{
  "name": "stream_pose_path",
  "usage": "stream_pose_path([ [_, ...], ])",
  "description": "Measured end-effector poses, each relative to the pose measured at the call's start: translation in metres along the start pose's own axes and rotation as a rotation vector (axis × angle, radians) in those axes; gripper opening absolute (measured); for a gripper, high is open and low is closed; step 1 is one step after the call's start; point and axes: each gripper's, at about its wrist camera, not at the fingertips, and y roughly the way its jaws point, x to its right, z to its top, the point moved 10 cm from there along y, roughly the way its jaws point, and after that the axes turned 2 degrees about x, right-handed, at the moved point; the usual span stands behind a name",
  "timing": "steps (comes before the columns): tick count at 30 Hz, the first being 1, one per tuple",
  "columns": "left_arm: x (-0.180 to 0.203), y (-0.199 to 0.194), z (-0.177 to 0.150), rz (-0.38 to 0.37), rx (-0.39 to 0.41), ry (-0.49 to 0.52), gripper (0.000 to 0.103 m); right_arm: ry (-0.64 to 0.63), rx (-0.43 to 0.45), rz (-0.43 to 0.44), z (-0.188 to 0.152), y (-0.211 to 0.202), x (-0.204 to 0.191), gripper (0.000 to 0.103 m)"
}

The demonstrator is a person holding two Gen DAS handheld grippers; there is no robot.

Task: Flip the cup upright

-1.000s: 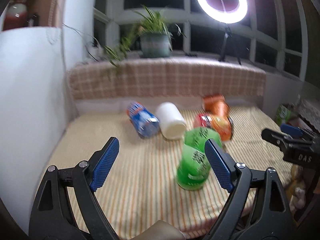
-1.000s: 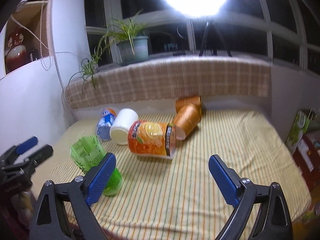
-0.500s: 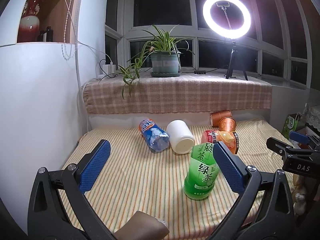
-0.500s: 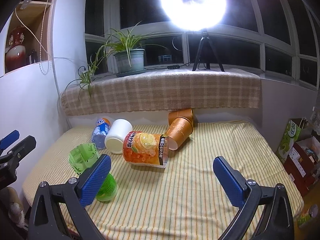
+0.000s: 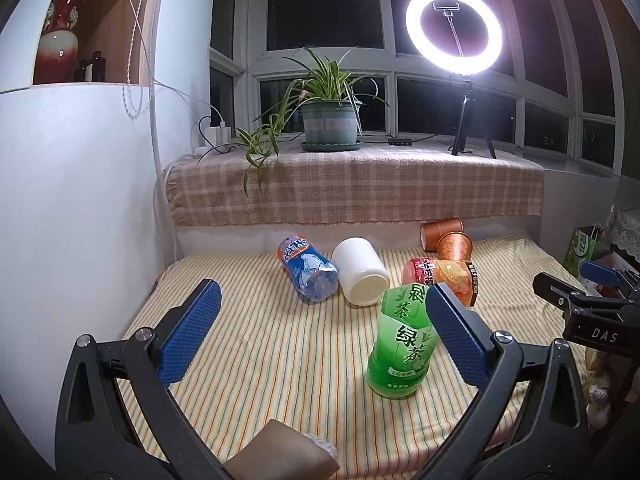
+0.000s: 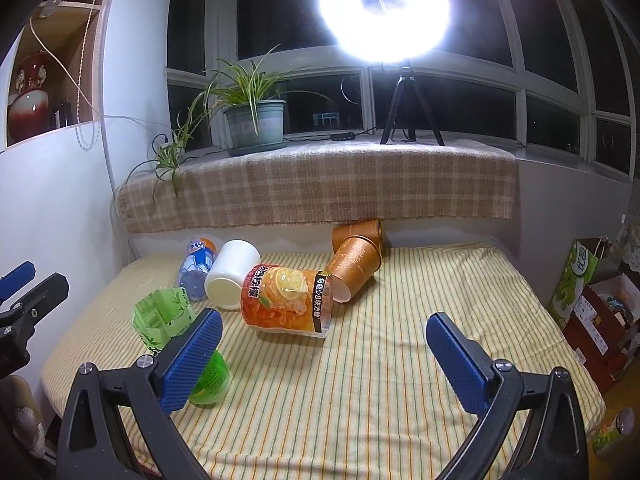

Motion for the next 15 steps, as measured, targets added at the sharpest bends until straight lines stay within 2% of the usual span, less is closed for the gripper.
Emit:
stream_pose_path([
  [15,-0.0033,0.0055,-0.0021,0.009,-0.004,-0.008,0.103,0.009,-0.019,-0.008,-0.0031,0.0064,0.0048,0.103],
])
